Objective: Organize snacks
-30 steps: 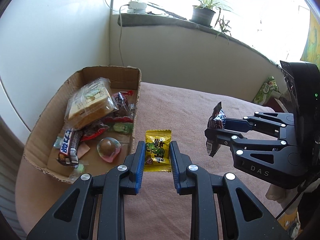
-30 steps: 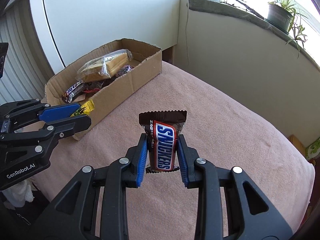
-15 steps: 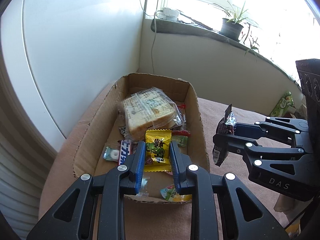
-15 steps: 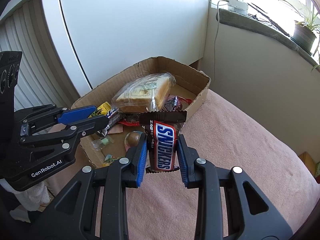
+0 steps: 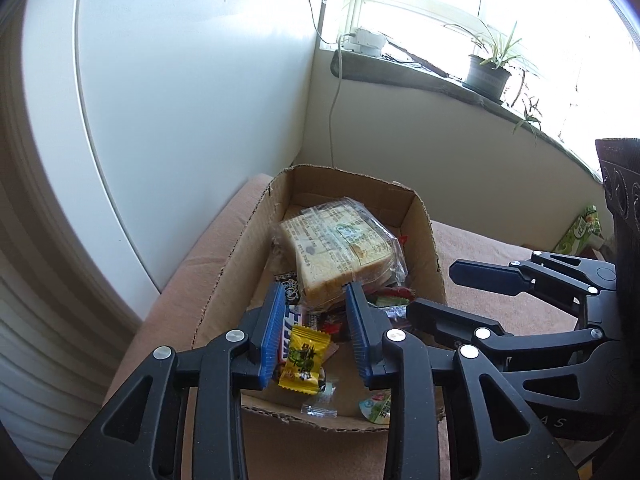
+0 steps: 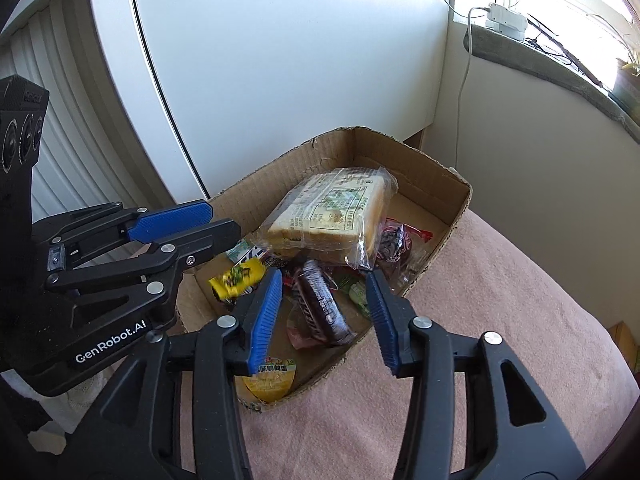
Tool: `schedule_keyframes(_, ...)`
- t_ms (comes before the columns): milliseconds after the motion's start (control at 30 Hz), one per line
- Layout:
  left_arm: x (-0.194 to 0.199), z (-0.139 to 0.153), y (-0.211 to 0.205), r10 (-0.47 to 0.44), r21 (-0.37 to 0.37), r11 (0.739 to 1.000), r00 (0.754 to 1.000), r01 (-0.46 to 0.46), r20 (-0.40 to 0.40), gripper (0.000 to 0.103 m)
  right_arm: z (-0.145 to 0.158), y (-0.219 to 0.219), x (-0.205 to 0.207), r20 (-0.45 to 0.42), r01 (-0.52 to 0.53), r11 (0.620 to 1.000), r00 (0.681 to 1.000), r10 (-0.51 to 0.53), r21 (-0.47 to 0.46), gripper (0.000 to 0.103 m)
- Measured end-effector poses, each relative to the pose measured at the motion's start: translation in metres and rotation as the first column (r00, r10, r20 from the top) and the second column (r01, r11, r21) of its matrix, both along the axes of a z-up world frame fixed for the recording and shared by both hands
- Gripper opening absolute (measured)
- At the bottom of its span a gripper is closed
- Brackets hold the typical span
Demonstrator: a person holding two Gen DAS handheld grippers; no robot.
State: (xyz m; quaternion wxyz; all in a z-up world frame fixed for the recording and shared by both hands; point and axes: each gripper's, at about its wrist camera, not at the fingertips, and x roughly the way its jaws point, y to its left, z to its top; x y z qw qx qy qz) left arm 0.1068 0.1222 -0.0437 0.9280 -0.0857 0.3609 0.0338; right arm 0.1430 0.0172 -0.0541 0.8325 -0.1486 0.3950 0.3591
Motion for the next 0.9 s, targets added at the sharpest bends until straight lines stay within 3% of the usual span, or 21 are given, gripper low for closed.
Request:
schedule_keyframes(267, -0.015, 0.01, -0.003, 0.008, 0.003, 1.0, 1.0, -0.008, 0.022, 0.031, 0.009, -0.019, -0.008, 0.004, 0.023, 0.999, 1.0, -0.023, 0.025, 0.053)
schedule_keyframes(367, -0.025, 0.015, -0.006, 0.009, 0.013, 1.0, 0.999, -0.01, 0.034, 0.039, 0.012, -0.027, -0.015, 0.018, 0.038, 0.999, 0.999, -0.038, 0.024, 0.053)
schedule_keyframes(400, -0.028, 0.016, -0.007, 0.011, 0.013, 1.0, 0.999, -0.011, 0.038, 0.044, 0.013, -0.03, -0.017, 0.023, 0.043, 0.999, 0.999, -0.044, 0.023, 0.056)
schedule_keyframes(433, -0.032, 0.017, -0.008, 0.012, 0.013, 1.0, 0.999, -0.012, 0.042, 0.045, 0.014, -0.033, -0.02, 0.029, 0.051, 0.998, 0.998, -0.051, 0.025, 0.066)
schedule_keyframes(500, -0.039, 0.019, -0.01, 0.009, 0.019, 1.0, 0.999, -0.01, 0.046, 0.05, 0.018, -0.041, -0.026, 0.044, 0.068, 0.997, 0.997, -0.07, 0.041, 0.074)
schedule_keyframes(600, -0.051, 0.022, -0.015, 0.009, 0.022, 1.0, 0.998, -0.01, 0.058, 0.066, 0.023, -0.053, -0.037, 0.061, 0.097, 0.993, 0.993, -0.101, 0.064, 0.08)
schedule_keyframes(767, -0.07, 0.026, -0.02, 0.019, 0.025, 0.999, 0.997, -0.021, 0.07, 0.075, 0.026, -0.072, -0.055, 0.081, 0.141, 0.986, 0.986, -0.148, 0.086, 0.089)
schedule_keyframes(900, -0.083, 0.028, -0.019, 0.053, 0.031, 0.998, 0.995, -0.056, 0.081, 0.076, 0.027, -0.087, -0.065, 0.087, 0.177, 0.978, 0.978, -0.187, 0.11, 0.09)
